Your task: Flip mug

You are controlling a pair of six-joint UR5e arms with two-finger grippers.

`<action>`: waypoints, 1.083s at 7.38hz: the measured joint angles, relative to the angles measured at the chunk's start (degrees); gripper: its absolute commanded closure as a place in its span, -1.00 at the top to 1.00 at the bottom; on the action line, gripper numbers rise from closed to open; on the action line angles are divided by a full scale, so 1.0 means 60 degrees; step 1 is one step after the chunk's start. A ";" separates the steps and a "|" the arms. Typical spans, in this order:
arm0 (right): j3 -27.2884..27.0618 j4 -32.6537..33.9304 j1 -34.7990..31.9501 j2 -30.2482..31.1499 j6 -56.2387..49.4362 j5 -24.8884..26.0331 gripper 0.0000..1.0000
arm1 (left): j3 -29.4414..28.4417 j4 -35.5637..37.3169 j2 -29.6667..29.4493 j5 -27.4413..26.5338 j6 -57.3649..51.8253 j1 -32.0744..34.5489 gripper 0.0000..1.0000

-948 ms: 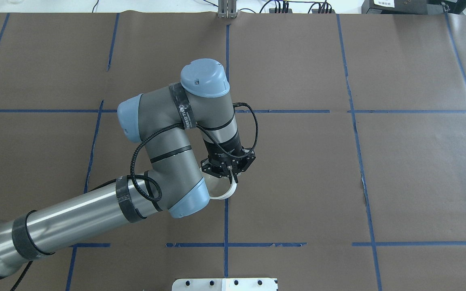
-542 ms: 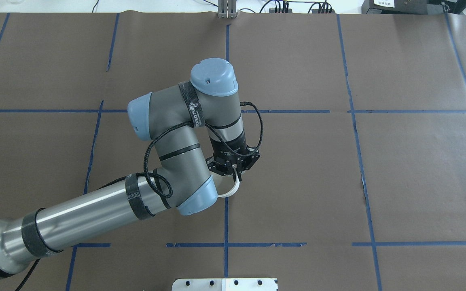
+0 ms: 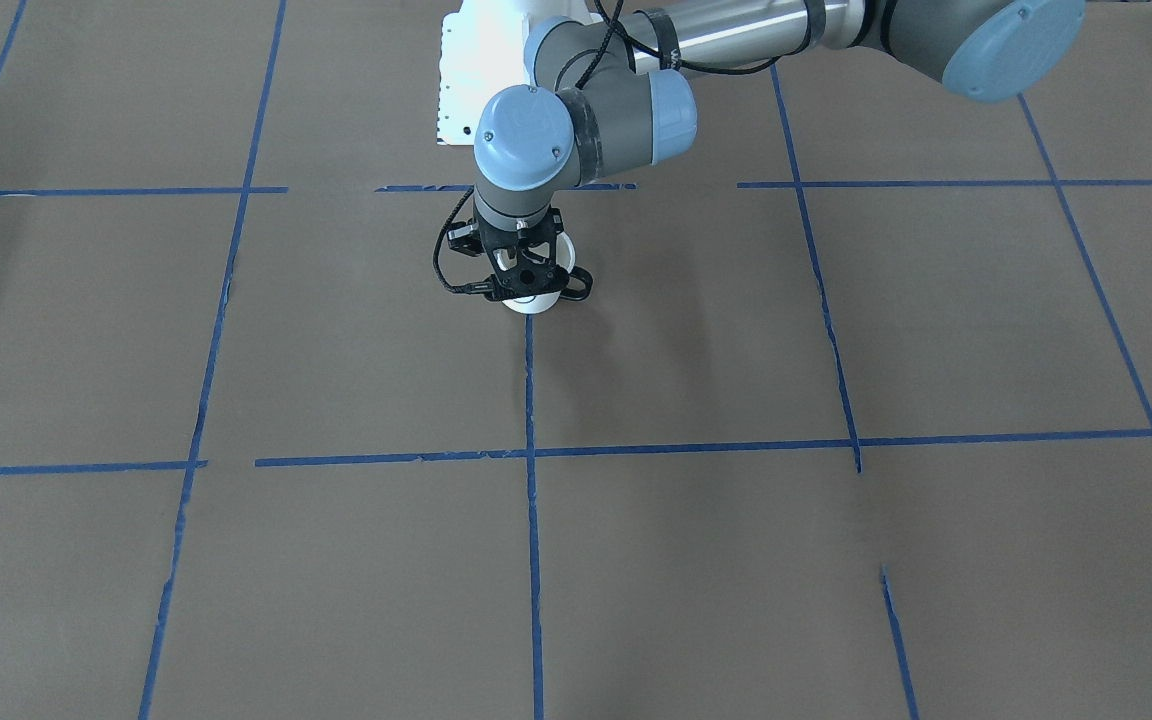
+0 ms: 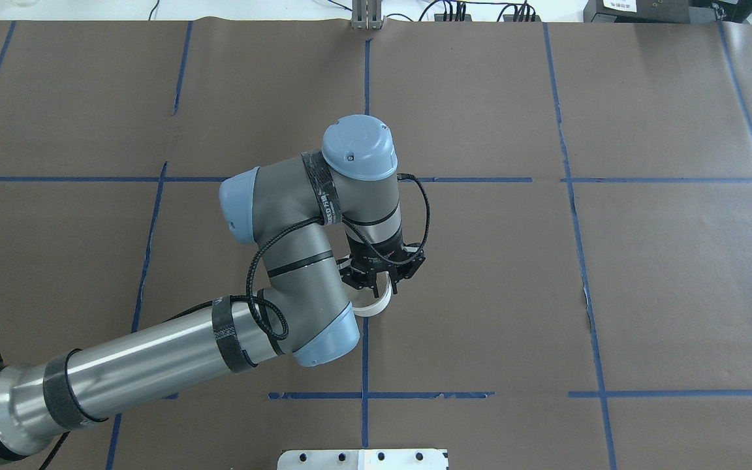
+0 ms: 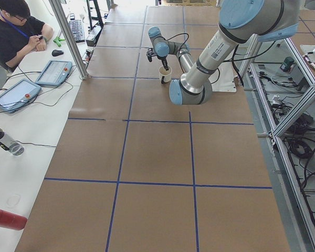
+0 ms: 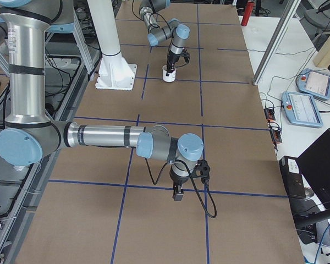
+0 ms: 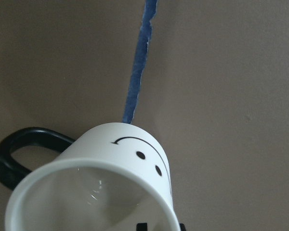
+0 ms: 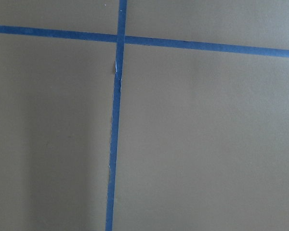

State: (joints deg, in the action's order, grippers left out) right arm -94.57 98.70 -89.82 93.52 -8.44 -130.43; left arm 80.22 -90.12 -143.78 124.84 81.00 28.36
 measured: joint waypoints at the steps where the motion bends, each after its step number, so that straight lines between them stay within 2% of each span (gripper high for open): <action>1: 0.0000 0.0000 0.0000 0.0000 0.0000 0.0000 1.00 | 0.0220 0.0018 0.0030 -0.0129 0.0012 0.0029 1.00; 3: 0.0000 0.0000 0.0000 0.0000 0.0000 0.0000 1.00 | 0.1449 0.0088 0.0358 -0.0221 0.0019 0.0356 1.00; 5: 0.0000 0.0000 0.0000 0.0000 0.0000 0.0000 1.00 | 0.2809 0.0100 0.1359 -0.0241 -0.0241 0.1007 1.00; 6: 0.0000 0.0000 0.0000 0.0000 0.0000 0.0000 1.00 | 0.3249 0.0104 0.2060 -0.0241 -0.0831 0.1374 1.00; 8: 0.0000 0.0000 0.0000 0.0000 0.0000 0.0000 1.00 | 0.3669 0.0121 0.3501 -0.0222 -0.3329 0.2409 1.00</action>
State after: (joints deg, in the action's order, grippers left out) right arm -94.57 98.70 -89.83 93.51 -8.44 -130.43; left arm 102.24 -89.40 -122.77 123.51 61.03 42.81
